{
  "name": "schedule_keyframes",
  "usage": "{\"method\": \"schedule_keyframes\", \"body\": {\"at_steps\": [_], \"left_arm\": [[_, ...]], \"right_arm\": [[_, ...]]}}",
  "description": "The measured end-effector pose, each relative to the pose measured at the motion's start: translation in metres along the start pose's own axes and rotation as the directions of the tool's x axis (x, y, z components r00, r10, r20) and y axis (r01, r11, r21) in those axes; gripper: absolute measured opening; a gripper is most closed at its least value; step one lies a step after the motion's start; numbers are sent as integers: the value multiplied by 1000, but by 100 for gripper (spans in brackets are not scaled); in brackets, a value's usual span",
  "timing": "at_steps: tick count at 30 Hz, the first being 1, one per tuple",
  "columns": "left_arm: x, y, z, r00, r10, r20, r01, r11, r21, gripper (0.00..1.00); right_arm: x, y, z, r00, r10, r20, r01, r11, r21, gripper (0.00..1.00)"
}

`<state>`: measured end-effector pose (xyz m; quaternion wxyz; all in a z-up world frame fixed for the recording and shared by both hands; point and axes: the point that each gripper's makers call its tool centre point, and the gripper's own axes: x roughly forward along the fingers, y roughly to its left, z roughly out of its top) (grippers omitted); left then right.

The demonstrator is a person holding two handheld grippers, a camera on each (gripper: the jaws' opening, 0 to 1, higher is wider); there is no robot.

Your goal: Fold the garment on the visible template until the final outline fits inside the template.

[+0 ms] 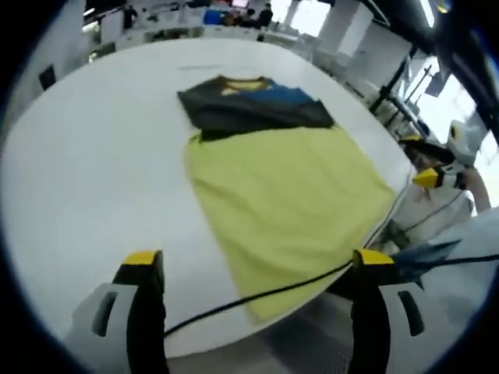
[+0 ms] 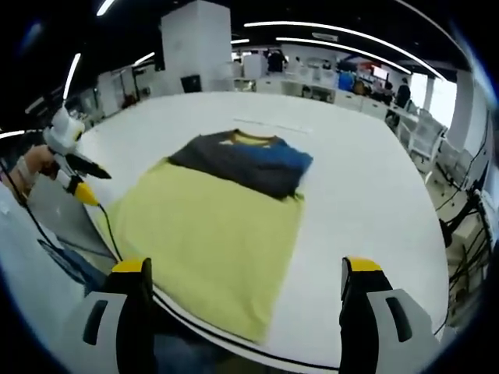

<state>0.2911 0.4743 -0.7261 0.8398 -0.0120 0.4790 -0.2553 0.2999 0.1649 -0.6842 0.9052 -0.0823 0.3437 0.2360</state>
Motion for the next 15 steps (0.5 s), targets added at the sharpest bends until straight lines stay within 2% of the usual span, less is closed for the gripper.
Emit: {"method": "schedule_keyframes", "body": {"at_steps": [10, 15], "left_arm": [[8, -8, -17, 998, -41, -50, 39, 999, -38, 100], [10, -9, -23, 997, -42, -68, 38, 997, -61, 100]], "right_arm": [[5, 0, -13, 1000, 6, -20, -6, 1000, 29, 100], [8, 2, -21, 999, 15, -33, -13, 999, 44, 100]]}}
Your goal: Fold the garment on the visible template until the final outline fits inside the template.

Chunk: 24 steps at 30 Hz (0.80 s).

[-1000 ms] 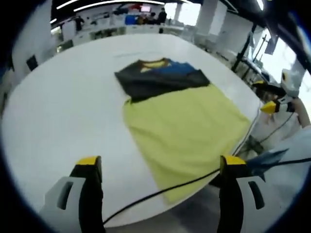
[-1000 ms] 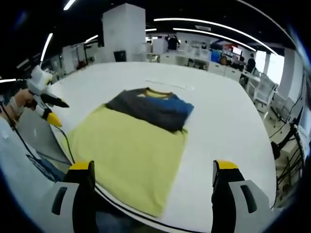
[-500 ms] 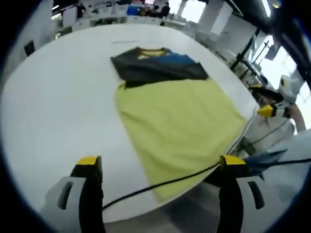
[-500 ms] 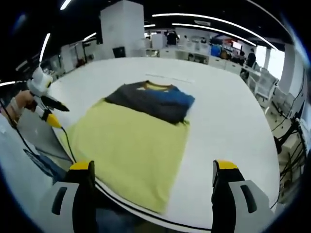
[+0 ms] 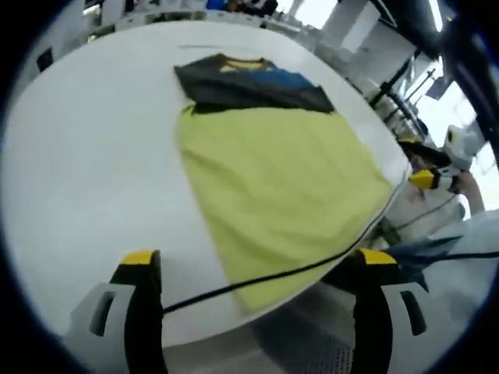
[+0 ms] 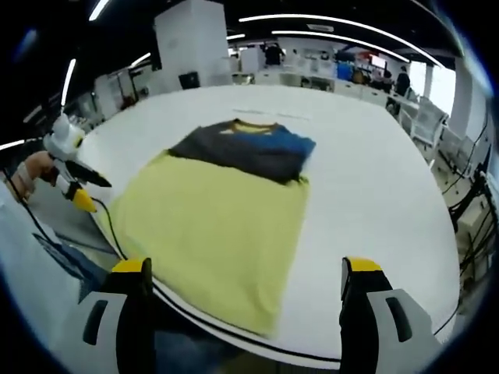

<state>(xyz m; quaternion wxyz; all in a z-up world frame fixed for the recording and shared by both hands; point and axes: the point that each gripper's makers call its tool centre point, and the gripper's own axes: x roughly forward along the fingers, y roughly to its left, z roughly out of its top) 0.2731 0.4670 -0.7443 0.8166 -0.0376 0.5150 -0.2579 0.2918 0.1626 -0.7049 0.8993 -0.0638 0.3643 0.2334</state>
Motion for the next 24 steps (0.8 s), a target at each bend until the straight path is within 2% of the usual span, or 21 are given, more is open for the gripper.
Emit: {"method": "schedule_keyframes", "body": {"at_steps": [5, 9, 13, 16, 20, 24], "left_arm": [[2, -1, -7, 999, -15, -30, 14, 1000, -25, 99], [3, 1, -4, 999, -24, -21, 24, 999, -34, 99], [3, -1, -10, 998, -22, -61, 21, 1000, -15, 98], [2, -2, -12, 998, -25, -63, 24, 1000, -17, 95], [1, -1, -16, 997, -9, -80, 7, 1000, -29, 86], [0, -2, -16, 997, -16, -75, 13, 999, -39, 84]], "right_arm": [[2, 1, -7, 1000, 2, -17, -1, 1000, 10, 100], [3, 1, -8, 1000, 3, -18, -2, 1000, 15, 100], [3, 1, -9, 1000, 2, -20, -2, 1000, 14, 100], [3, -1, -10, 1000, -1, -18, 1, 1000, 21, 99], [5, -2, -16, 999, -2, -32, 3, 1000, 29, 98], [7, -4, -22, 999, -2, -38, 4, 999, 48, 97]]}}
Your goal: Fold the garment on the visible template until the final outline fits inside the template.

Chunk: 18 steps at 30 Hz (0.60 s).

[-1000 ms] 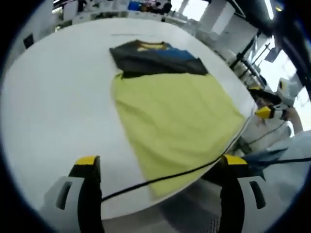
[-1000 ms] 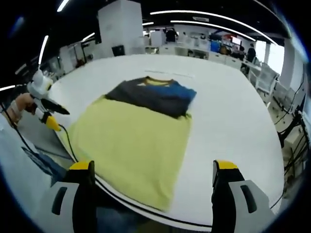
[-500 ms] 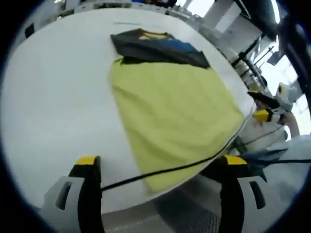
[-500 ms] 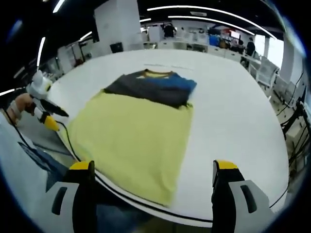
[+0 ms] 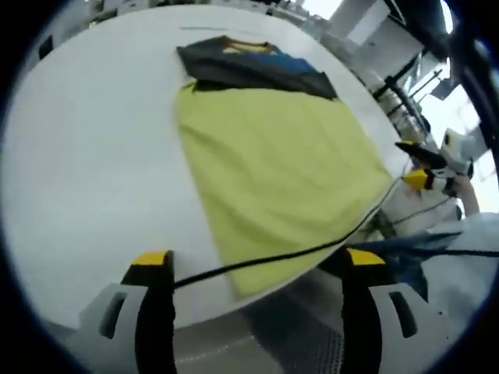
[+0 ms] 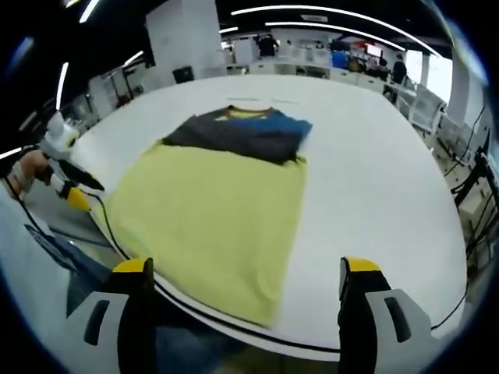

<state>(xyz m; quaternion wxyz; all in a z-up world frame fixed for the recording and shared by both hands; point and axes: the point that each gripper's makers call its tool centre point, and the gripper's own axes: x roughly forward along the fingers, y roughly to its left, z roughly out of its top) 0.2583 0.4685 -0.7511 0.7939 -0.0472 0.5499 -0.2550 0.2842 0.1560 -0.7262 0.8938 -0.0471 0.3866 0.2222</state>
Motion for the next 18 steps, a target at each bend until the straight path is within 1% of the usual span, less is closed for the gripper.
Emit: {"method": "schedule_keyframes", "body": {"at_steps": [4, 7, 10, 13, 18], "left_arm": [[0, -4, -2, 1000, -17, -13, 17, 1000, -3, 78], [-1, -10, -7, 998, -46, -44, 46, 999, -12, 74], [0, -10, -9, 998, -35, -44, 35, 999, 2, 67], [-1, -12, -9, 998, -47, -39, 46, 999, -17, 67], [-2, -13, -10, 998, -47, -48, 47, 999, -13, 66]], "right_arm": [[2, 1, -5, 1000, 8, -10, -8, 1000, 23, 96], [4, 1, -8, 1000, 12, -14, -12, 999, 36, 94], [4, 2, -11, 1000, 18, -18, -17, 999, 50, 93], [6, 2, -18, 999, 23, -38, -20, 998, 67, 91], [7, 2, -28, 998, 24, -56, -19, 996, 88, 90]]}}
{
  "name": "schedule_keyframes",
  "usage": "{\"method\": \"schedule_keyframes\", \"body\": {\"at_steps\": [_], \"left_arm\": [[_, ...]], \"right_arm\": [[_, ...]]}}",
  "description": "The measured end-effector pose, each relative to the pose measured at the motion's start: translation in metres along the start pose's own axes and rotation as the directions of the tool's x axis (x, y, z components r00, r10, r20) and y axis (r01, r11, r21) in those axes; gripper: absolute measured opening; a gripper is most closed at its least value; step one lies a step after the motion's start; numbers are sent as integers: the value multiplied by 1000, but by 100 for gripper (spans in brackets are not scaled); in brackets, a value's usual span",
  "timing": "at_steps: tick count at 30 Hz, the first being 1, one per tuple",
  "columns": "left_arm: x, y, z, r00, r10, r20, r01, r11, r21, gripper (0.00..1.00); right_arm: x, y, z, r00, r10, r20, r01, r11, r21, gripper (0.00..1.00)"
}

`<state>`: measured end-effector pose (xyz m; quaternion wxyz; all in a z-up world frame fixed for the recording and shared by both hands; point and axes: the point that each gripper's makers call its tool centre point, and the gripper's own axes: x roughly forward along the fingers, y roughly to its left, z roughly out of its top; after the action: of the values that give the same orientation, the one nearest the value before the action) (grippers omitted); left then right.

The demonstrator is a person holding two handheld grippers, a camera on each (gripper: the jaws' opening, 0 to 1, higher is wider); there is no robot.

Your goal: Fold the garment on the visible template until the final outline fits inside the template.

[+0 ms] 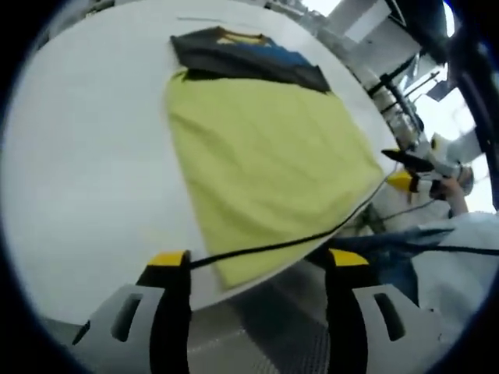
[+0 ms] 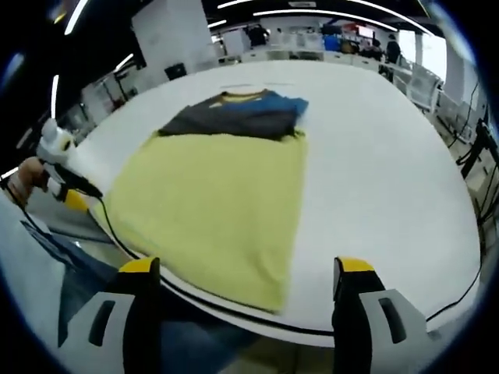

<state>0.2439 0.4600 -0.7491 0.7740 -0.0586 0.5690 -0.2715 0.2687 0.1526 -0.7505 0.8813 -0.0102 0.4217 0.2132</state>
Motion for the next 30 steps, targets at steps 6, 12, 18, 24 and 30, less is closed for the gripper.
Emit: {"method": "schedule_keyframes", "body": {"at_steps": [6, 12, 18, 24, 30], "left_arm": [[0, -3, -3, 1000, -11, -16, 11, 1000, 5, 65], [0, -6, -5, 1000, -21, -22, 21, 1000, -3, 65], [0, -11, -11, 999, -25, -40, 25, 1000, -12, 62], [-3, -13, -16, 999, -21, -37, 20, 1000, -10, 61], [-3, -19, -30, 995, -41, -86, 40, 999, -12, 61]], "right_arm": [[0, -3, -12, 1000, -11, -17, 11, 1000, 23, 89], [0, -4, -16, 1000, -19, -10, 19, 999, 39, 89], [0, -2, -16, 1000, -14, -14, 14, 999, 39, 88], [-3, -1, -20, 1000, -6, -18, 7, 1000, 27, 87], [-5, -2, -22, 1000, -2, -20, 2, 1000, 25, 86]]}}
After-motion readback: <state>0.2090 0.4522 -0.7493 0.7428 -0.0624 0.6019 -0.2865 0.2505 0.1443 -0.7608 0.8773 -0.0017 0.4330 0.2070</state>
